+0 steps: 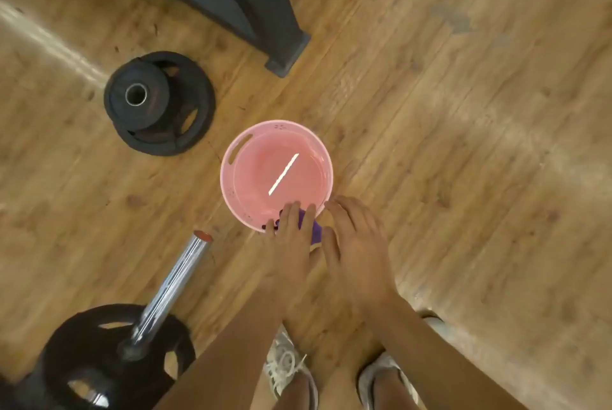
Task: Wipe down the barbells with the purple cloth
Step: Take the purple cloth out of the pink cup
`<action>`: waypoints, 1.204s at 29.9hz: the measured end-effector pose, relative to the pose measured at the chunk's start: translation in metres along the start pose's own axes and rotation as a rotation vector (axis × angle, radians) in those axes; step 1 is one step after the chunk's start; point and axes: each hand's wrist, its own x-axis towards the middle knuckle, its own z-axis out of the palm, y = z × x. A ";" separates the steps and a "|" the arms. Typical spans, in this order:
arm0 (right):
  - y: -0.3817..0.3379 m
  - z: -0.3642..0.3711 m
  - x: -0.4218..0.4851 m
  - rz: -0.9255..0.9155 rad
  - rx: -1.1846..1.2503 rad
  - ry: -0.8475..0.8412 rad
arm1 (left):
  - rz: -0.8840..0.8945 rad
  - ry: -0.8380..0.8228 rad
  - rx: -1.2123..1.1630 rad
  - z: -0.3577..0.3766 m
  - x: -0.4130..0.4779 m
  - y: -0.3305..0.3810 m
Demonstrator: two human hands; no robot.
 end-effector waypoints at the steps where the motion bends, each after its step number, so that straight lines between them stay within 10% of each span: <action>1: 0.004 0.001 0.001 -0.014 0.010 0.006 | 0.015 -0.019 0.014 0.000 0.004 -0.002; 20: -0.021 -0.084 0.008 -0.071 -0.027 -0.007 | 0.367 0.348 -0.169 -0.135 -0.039 0.005; 28: -0.110 -0.193 0.018 -0.020 0.380 -0.178 | 0.435 0.496 -0.175 -0.282 -0.086 0.008; 36: -0.235 -0.331 0.022 0.274 0.874 -0.072 | 0.297 0.542 -0.668 -0.410 -0.176 0.027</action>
